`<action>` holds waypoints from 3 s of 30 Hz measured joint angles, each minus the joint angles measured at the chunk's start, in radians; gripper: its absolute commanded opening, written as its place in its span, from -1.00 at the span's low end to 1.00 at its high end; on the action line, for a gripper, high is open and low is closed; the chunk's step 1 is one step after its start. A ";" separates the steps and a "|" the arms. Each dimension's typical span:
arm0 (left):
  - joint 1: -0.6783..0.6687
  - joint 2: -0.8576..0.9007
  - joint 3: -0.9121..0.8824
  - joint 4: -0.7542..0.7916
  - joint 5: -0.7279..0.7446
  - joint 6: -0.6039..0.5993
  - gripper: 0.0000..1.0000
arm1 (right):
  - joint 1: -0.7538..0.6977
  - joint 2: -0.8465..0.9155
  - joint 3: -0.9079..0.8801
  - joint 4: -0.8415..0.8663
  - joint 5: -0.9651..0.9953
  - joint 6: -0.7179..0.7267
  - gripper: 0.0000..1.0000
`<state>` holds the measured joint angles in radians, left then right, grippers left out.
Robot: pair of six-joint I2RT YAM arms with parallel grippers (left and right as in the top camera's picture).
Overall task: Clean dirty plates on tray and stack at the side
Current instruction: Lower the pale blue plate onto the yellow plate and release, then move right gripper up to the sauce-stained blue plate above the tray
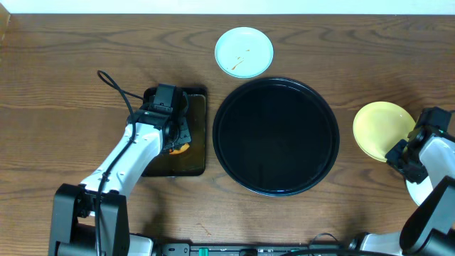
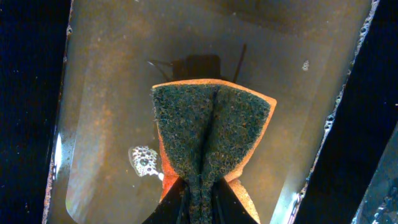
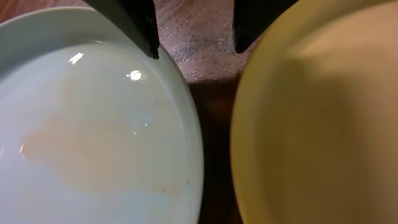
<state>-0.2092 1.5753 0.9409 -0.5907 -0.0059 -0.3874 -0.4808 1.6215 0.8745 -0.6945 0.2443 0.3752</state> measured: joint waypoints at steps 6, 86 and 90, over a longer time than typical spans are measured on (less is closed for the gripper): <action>0.000 0.000 0.000 0.000 0.000 0.000 -0.75 | -0.035 0.039 -0.001 0.003 0.023 0.000 -0.24; 0.000 0.000 -0.002 0.123 -0.035 0.127 -0.69 | 0.643 -0.059 0.323 0.281 -0.475 -0.272 0.11; 0.000 0.023 -0.002 0.151 -0.039 0.188 -0.53 | 0.653 -0.059 0.356 0.312 -0.467 -0.271 0.13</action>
<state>-0.2092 1.5982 0.9390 -0.4393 -0.0448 -0.1993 0.1726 1.5623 1.2301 -0.3820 -0.2222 0.1040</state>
